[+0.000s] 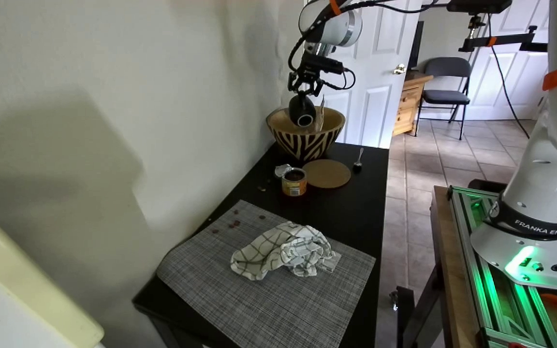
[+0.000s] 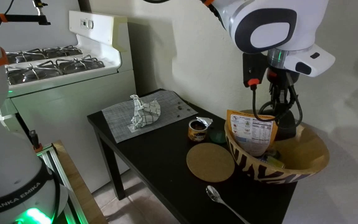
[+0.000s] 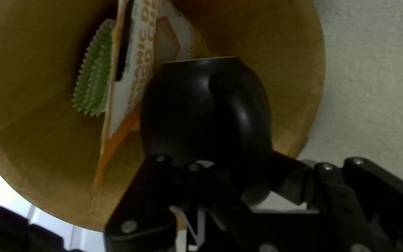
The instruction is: Put the mug inside the bowl
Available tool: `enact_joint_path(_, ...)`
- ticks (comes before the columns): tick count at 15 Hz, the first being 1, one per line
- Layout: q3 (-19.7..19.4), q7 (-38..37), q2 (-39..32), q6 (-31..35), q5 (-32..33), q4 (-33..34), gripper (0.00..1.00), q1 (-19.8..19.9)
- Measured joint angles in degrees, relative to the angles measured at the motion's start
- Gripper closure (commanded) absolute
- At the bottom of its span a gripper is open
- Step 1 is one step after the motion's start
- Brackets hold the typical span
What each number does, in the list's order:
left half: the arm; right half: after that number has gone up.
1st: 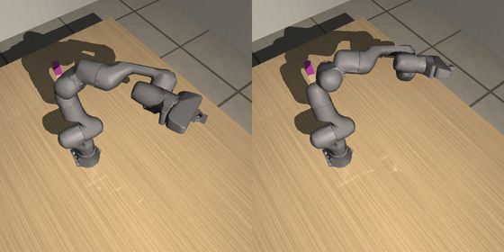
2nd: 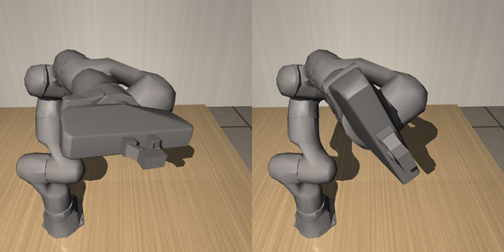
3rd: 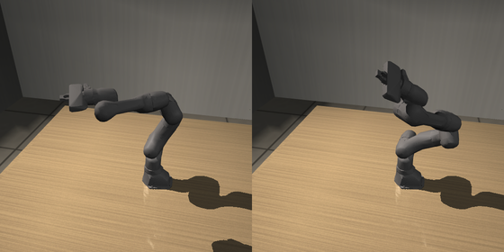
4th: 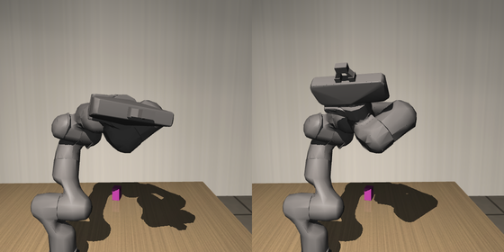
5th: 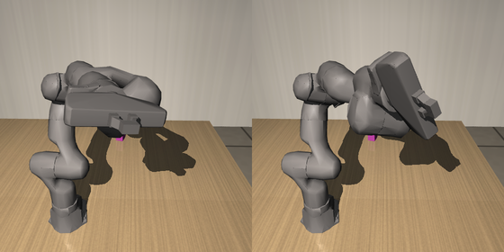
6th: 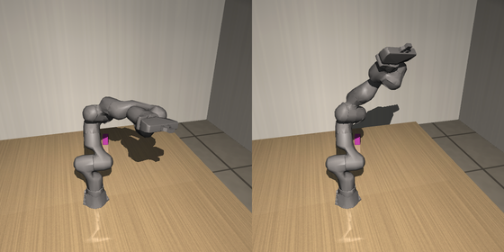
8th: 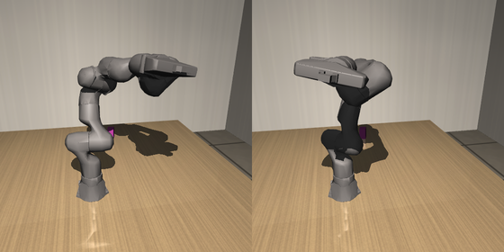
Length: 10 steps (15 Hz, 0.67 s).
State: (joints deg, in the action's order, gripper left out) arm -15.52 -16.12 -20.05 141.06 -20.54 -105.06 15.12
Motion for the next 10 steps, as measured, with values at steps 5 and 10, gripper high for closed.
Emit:
enact_joint_path(5,-1.0,-3.2,-6.3,0.6,2.4,2.7,1.00,0.9)
enact_joint_path(10,-1.4,-5.0,-9.1,0.5,5.7,5.0,0.54,0.9)
